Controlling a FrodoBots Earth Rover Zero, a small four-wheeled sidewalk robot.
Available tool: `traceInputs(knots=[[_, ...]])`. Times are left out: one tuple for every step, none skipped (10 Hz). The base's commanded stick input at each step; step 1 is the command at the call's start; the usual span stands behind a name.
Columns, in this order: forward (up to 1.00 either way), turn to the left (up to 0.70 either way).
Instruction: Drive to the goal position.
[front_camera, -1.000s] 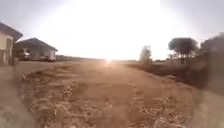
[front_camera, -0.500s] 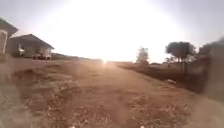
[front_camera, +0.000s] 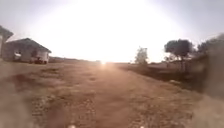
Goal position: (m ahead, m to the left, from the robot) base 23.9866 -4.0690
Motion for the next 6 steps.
traceInputs(knots=[[0.7,0.0],[0.7,0.0],[0.7,0.0],[0.7,0.0],[0.7,0.0],[0.7,0.0]])
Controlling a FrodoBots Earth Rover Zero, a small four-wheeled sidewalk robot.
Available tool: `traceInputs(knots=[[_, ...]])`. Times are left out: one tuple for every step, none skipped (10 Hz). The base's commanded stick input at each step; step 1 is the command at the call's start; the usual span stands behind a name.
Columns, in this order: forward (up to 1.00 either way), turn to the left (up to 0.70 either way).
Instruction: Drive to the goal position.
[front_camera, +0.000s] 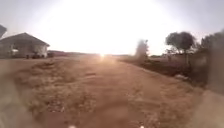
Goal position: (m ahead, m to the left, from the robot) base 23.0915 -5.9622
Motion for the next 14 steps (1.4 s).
traceInputs(knots=[[0.7,0.0],[0.7,0.0],[0.7,0.0],[0.7,0.0],[0.7,0.0],[0.7,0.0],[0.7,0.0],[0.7,0.0],[0.7,0.0],[0.7,0.0],[0.7,0.0],[0.7,0.0],[0.7,0.0],[0.7,0.0]])
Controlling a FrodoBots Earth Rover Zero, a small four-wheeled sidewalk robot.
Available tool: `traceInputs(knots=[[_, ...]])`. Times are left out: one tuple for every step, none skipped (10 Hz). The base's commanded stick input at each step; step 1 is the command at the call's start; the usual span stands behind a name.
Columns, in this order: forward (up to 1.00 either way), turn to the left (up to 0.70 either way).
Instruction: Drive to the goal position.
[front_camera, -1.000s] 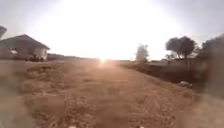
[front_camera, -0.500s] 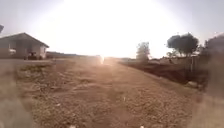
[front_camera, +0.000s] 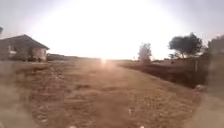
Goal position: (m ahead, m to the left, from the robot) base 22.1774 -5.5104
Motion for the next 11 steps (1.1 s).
traceInputs(knots=[[0.7,0.0],[0.7,0.0],[0.7,0.0],[0.7,0.0],[0.7,0.0],[0.7,0.0],[0.7,0.0],[0.7,-0.01],[0.7,-0.18],[0.7,-0.35],[0.7,-0.35]])
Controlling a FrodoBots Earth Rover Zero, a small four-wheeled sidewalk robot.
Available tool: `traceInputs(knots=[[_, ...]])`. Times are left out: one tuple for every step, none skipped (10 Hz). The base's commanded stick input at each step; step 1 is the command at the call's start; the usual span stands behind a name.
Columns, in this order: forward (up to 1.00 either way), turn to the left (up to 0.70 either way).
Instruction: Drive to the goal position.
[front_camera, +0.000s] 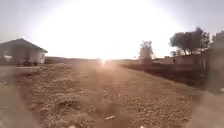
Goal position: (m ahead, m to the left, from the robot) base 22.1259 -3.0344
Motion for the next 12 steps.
traceInputs(knots=[[0.7,-0.35],[0.7,-0.35],[0.7,-0.19],[0.7,0.0],[0.7,0.0],[0.7,0.0],[0.7,0.0],[0.7,0.0],[0.7,0.0],[0.7,0.0],[0.7,0.0],[0.7,0.0]])
